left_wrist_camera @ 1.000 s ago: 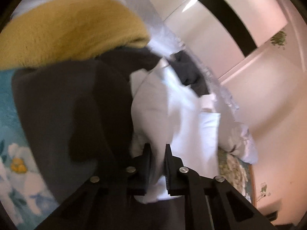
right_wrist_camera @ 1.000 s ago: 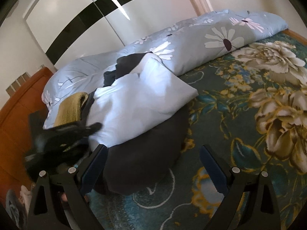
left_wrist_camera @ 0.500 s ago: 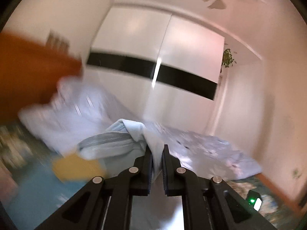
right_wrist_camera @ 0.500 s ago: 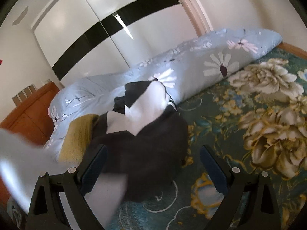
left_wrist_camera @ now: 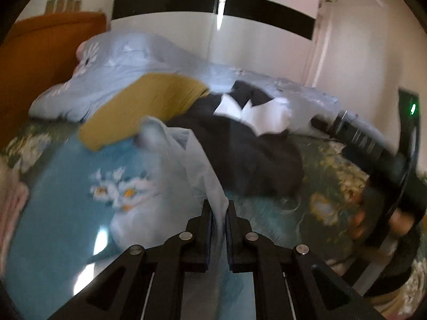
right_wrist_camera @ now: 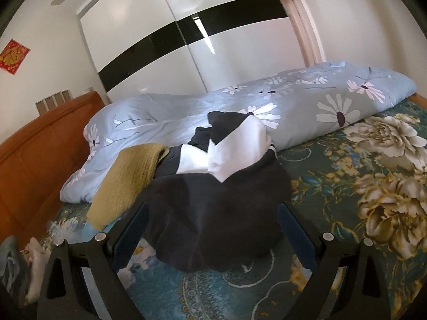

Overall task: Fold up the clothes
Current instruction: 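Grasp the light blue sweatshirt with the left gripper and lift it from the pile, then carry the light blue sweatshirt with the left gripper onto open blanket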

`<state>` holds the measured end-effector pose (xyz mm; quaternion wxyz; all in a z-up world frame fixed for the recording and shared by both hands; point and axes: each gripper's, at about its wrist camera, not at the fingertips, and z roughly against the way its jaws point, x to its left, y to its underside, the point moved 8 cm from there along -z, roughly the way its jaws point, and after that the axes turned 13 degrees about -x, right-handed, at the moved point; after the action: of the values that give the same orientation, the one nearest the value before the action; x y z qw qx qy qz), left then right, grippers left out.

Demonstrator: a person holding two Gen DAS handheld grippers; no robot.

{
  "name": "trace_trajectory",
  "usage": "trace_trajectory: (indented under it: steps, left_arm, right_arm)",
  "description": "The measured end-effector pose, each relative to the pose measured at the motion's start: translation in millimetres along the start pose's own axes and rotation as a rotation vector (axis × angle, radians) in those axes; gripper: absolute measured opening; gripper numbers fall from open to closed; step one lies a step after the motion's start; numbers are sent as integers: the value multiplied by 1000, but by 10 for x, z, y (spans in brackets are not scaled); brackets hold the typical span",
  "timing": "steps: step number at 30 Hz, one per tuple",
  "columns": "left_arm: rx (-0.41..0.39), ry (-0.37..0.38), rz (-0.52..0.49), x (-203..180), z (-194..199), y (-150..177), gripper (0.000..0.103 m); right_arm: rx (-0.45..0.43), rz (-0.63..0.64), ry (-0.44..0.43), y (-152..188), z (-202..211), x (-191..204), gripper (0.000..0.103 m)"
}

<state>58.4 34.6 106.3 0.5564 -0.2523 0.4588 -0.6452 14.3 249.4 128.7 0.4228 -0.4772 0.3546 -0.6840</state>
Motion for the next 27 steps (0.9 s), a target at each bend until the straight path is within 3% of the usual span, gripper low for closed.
trace_trajectory:
  steps: [2,5,8,15,19,22,27]
  left_arm:
    - [-33,10,36,-3,217,-54,9]
    - [-48,-41,14,88,370,-46,9]
    - [-40,-84,-20,174,584,215,9]
    - [0,-147,42,523,1115,876,10]
    - [37,-104,131,745,1306,1147,14]
    - [13,-30,233,921,1442,1193,15]
    - [-21,54,397,1174,1520,1220,23]
  right_arm:
    - [3,-10,16,0,-19,-49,97]
    - [5,-10,19,6,-13,-42,97]
    - [-7,19,-7,-3,54,94,97]
    - [-17,113,-231,103,441,898,97]
    - [46,232,-315,478,666,1395,97]
    - [118,298,-338,826,778,1580,97]
    - [203,339,-294,1224,975,1411,97]
